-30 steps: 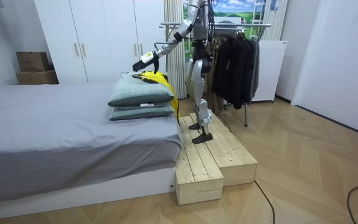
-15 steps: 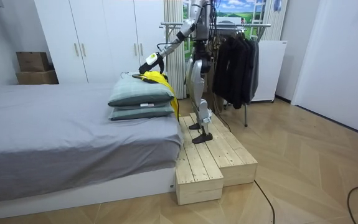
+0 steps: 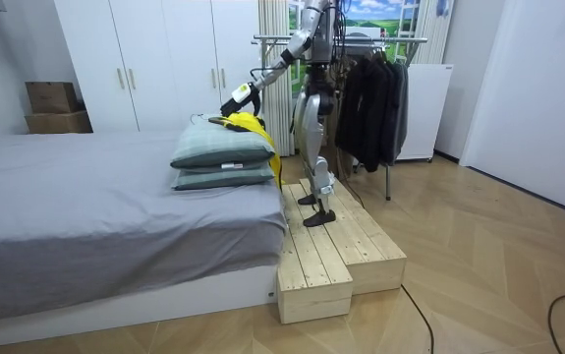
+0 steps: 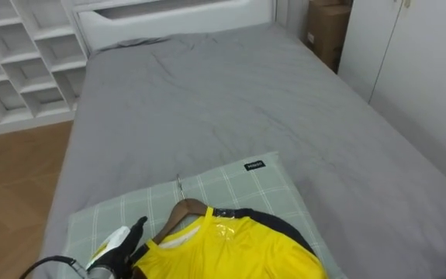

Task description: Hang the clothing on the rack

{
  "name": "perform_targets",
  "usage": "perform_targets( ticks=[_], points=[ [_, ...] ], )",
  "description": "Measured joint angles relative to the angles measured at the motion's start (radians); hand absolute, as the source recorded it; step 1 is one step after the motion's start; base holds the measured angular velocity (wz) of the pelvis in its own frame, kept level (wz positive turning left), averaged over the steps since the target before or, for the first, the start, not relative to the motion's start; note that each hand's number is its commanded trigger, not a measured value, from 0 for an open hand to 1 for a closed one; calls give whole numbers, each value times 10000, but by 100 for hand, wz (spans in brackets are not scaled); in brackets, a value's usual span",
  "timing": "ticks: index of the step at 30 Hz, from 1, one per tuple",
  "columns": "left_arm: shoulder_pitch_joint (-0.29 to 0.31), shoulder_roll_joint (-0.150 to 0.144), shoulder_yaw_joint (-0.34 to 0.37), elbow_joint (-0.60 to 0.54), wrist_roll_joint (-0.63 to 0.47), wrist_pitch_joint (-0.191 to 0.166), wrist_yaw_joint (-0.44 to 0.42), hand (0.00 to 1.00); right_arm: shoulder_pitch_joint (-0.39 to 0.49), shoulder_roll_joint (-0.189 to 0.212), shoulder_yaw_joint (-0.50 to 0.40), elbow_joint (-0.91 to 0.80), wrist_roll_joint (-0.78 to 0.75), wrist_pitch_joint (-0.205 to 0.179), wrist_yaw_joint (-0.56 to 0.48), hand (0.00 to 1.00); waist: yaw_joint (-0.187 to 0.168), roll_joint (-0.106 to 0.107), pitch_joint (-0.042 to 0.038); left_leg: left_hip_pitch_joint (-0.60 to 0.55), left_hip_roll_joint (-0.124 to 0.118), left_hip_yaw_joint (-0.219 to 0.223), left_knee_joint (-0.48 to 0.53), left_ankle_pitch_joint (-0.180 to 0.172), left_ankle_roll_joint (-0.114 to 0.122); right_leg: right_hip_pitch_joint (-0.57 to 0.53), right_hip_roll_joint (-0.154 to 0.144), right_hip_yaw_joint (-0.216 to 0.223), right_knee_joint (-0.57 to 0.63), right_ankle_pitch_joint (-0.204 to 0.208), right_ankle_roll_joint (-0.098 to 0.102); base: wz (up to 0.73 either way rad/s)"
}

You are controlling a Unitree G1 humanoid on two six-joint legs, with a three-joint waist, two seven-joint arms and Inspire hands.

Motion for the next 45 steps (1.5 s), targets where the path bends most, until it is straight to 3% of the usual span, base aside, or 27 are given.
perform_targets(
  ticks=[3, 8, 12, 14, 19, 27, 32, 45],
  points=[
    [-50, 2, -5, 396, -2, -37, 65, 0, -106, 1, 375, 184, 137, 14, 10, 0, -15, -94, -5, -248, 7, -10, 14, 42, 6, -292, -2, -34, 161, 2, -2, 2],
    [-539, -1, 44, 1443, -1000, -97, 93, 0, -485, 121, 477, 461, 152, 17, 109, 0, -12, -310, 117, -1067, 77, -184, 360, 54, 6, -962, 26, -202, 398, 24, -27, 9],
    [-1046, 13, 400, 1813, -1382, -265, 386, 0, -908, 160, 770, 523, 156, 1, 119, 0, -10, -358, 151, -1786, 114, -261, 629, 54, 8, -1680, 40, -239, 698, 29, -33, 2],
    [-1579, 50, 375, 2299, -1601, -331, 525, 0, -1069, 210, 1015, 525, 214, -2, 109, 0, -16, -460, 237, -2042, 126, -258, 695, 86, 52, -1985, 41, -264, 875, 33, -37, 2],
    [-1843, 164, 357, 2489, -1963, -453, 721, 0, -1344, 224, 1464, 518, 303, -1, 85, 0, -12, -568, 341, -2457, 176, -251, 876, 118, 63, -2397, 61, -269, 1016, 48, -55, 0],
    [-2225, 314, 372, 2504, -1966, -683, 953, 0, -1637, 425, 1515, 517, 454, -1, -491, 0, -32, -545, 389, -3392, 192, -308, 1290, 158, 114, -3266, 16, -371, 1409, 43, -49, 0],
    [-2443, 317, 356, 2499, -1968, -832, 1258, 0, -1906, 473, 1535, 449, 521, -9, -681, 0, -29, -513, 546, -3829, 180, -291, 1457, 229, 203, -3770, -33, -374, 1662, -9, -7, 0],
    [-2831, 433, 397, 2505, -1972, -971, 1647, 0, -1821, 527, 1561, 41, 792, -128, -924, 0, -52, -461, 577, -4703, 356, -366, 2130, 239, 214, -4527, 27, -531, 2264, -23, -47, 1]
  ],
)
